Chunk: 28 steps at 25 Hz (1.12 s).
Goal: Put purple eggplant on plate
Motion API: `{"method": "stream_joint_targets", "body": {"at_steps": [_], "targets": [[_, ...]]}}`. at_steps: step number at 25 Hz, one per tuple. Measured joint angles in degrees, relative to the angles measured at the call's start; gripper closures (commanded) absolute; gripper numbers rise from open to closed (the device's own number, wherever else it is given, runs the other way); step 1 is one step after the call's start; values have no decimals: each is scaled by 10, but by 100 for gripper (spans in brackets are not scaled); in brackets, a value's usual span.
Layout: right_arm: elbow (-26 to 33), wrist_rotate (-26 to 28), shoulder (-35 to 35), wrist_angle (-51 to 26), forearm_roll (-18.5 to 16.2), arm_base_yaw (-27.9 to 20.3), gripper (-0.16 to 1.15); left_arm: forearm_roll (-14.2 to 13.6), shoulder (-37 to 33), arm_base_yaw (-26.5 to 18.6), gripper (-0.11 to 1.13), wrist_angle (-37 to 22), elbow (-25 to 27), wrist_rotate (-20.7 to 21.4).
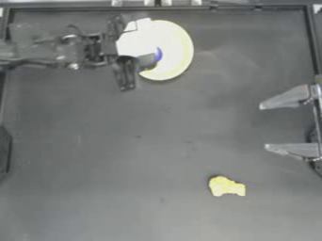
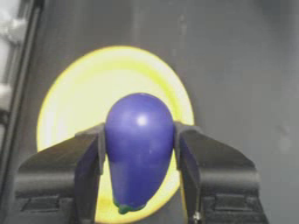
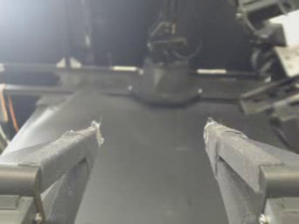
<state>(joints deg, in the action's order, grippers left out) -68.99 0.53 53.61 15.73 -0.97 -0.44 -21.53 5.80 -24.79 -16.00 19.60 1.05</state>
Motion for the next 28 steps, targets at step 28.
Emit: {"method": "stream_joint_targets", "body": {"at_steps": [28], "targets": [[-4,0,-6,18,0,0,-2,0,185,-73,64,-11,-119,40]]}}
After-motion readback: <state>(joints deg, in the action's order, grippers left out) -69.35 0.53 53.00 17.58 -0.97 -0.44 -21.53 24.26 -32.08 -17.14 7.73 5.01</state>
